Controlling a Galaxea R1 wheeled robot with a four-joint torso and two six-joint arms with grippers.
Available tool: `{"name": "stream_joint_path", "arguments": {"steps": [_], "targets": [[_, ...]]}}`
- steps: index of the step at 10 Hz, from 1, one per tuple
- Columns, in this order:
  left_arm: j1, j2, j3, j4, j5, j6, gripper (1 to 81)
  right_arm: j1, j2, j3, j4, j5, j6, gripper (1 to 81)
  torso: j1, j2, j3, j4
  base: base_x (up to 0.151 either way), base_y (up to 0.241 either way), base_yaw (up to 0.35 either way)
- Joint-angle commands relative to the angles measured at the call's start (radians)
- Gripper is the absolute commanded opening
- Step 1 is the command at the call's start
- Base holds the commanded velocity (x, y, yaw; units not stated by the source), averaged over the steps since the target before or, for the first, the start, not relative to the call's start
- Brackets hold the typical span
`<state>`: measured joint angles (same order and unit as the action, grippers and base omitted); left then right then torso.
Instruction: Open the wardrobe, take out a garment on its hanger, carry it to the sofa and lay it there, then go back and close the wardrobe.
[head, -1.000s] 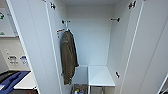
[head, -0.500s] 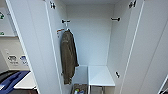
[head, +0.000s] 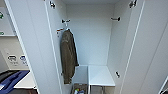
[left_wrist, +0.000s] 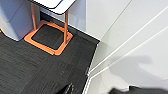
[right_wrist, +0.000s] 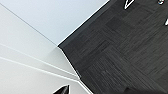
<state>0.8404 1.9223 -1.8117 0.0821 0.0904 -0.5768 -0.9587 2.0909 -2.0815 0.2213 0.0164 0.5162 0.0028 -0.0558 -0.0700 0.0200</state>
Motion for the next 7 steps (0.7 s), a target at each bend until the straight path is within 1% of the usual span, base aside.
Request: {"name": "stream_joint_path", "arguments": {"steps": [1, 2, 3, 4, 5, 7], "targets": [[-0.247, -0.066, -0.049, -0.05, 0.215, -0.022, 81.1, 0.281, -0.078, -0.038, 0.015, -0.189, 0.081, 81.1, 0.0, 0.0, 0.0, 0.0, 0.0, 0.0, 0.0], [-0.28, -0.036, -0.07, -0.067, 0.25, -0.021, 81.1, 0.327, -0.07, 0.003, 0.05, -0.225, 0.082, 81.1, 0.0, 0.0, 0.0, 0.0, 0.0, 0.0, 0.0], [-0.303, -0.011, -0.08, -0.076, 0.273, -0.021, 81.1, 0.347, -0.061, 0.051, 0.082, -0.243, 0.082, 81.1, 0.0, 0.0, 0.0, 0.0, 0.0, 0.0, 0.0], [-0.315, 0.032, -0.074, -0.082, 0.293, -0.022, 81.1, 0.352, -0.041, 0.132, 0.098, -0.251, 0.082, 81.1, 0.0, 0.0, 0.0, 0.0, 0.0, 0.0, 0.0], [-0.317, 0.08, -0.074, -0.087, 0.304, -0.021, 81.1, 0.347, -0.019, 0.198, 0.096, -0.251, 0.081, 81.1, 0.001, 0.001, -0.001, 0.0, 0.0, 0.0, 0.0], [-0.317, 0.217, -0.087, -0.076, 0.316, -0.021, 81.1, 0.303, 0.004, 0.366, 0.092, -0.234, 0.071, 81.1, 0.001, 0.001, -0.001, 0.0, 0.0, 0.0, 0.0]]}}
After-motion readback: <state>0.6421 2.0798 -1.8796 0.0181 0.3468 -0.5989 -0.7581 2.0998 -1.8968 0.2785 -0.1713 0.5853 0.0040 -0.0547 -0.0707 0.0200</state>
